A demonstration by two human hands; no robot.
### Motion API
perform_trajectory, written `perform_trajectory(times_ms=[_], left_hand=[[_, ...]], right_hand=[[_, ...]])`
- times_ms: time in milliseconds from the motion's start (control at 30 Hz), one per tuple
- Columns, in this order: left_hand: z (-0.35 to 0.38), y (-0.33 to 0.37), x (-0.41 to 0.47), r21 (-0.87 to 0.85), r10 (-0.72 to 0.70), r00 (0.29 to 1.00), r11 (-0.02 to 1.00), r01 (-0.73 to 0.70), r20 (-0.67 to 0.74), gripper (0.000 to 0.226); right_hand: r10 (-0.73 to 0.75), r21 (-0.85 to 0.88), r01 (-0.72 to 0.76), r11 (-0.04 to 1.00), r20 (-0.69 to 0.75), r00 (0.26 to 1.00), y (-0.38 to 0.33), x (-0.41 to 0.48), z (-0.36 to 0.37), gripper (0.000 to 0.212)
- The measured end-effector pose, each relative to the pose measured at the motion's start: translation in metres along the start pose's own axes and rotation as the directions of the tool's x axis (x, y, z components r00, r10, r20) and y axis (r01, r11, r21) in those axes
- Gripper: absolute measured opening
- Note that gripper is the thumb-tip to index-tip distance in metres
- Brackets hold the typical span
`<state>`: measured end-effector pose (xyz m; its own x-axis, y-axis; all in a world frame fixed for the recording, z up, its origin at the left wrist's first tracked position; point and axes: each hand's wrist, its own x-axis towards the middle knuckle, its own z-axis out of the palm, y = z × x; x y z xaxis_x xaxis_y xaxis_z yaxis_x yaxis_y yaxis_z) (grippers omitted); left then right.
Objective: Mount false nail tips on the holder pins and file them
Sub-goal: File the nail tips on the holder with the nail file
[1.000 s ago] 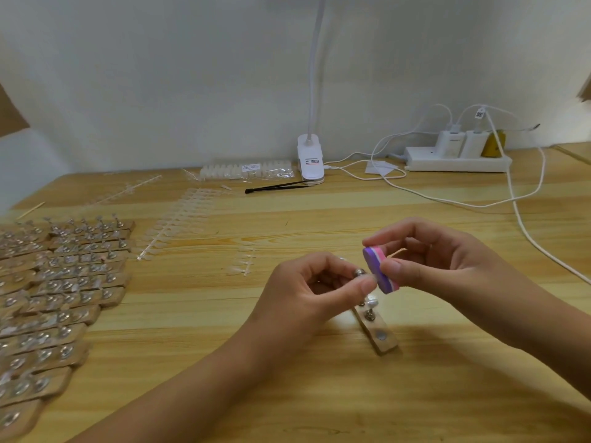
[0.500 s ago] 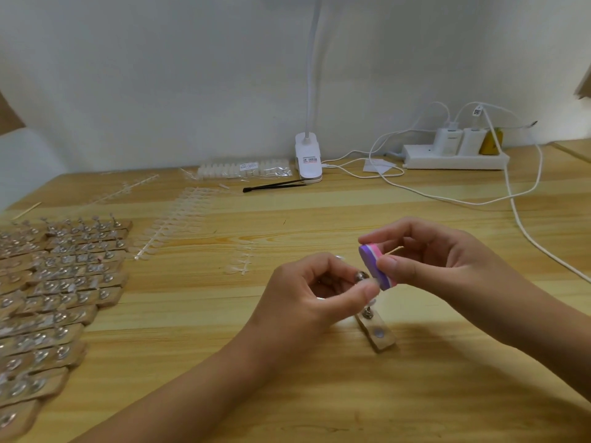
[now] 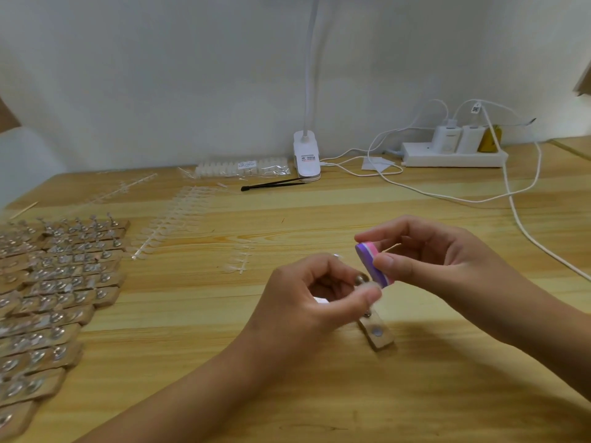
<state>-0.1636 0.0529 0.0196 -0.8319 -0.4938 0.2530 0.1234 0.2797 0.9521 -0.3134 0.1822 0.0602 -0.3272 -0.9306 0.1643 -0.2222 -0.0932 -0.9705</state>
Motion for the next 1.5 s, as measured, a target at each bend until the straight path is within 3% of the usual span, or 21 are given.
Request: perform_trajectory(times_ms=[100, 233, 400, 533, 700, 833, 1167, 1367, 1500], left_hand=[[0.007, 0.000, -0.001, -0.006, -0.006, 0.999, 1.000, 0.007, 0.034, 0.019], [-0.003, 0.001, 0.005, -0.078, -0.043, 0.998, 0.996, 0.040, -0.037, 0.018], [0.002, 0.000, -0.001, 0.181, 0.093, 0.993, 0.978, -0.105, 0.073, 0.022], [-0.004, 0.003, 0.001, 0.136, 0.057, 0.998, 0.989, -0.056, -0.005, 0.015], [0.001, 0.004, 0.000, 0.205, 0.104, 0.993, 0.972, -0.112, 0.051, 0.023], [-0.003, 0.006, 0.001, 0.156, 0.076, 0.996, 0.984, -0.083, 0.047, 0.014], [-0.004, 0.007, 0.002, 0.146, 0.051, 0.996, 0.987, -0.061, 0.072, 0.012], [-0.005, 0.005, 0.002, 0.197, 0.053, 0.992, 0.978, -0.075, 0.114, 0.015], [0.000, 0.006, 0.004, 0.248, 0.064, 0.990, 0.964, -0.093, 0.123, 0.019]], right_hand=[[-0.003, -0.019, 0.002, 1.000, -0.003, 1.000, 0.001, 0.001, -0.003, 0.030], [-0.014, -0.043, 0.015, 0.999, 0.036, 0.999, 0.000, 0.000, -0.006, 0.030], [0.001, -0.134, 0.021, 0.991, 0.160, 0.987, 0.001, 0.001, -0.006, 0.030], [-0.001, -0.211, 0.044, 0.977, 0.199, 0.980, -0.003, 0.001, -0.015, 0.028], [-0.023, -0.208, 0.077, 0.975, 0.252, 0.967, 0.001, 0.001, -0.015, 0.030], [-0.043, -0.284, 0.122, 0.951, 0.269, 0.962, 0.000, 0.002, -0.023, 0.031], [-0.081, -0.286, 0.164, 0.944, 0.280, 0.957, 0.003, 0.003, -0.023, 0.029], [-0.042, -0.298, 0.162, 0.941, 0.371, 0.928, 0.001, 0.003, -0.029, 0.028], [-0.072, -0.297, 0.183, 0.937, 0.349, 0.934, 0.004, 0.004, -0.022, 0.027]])
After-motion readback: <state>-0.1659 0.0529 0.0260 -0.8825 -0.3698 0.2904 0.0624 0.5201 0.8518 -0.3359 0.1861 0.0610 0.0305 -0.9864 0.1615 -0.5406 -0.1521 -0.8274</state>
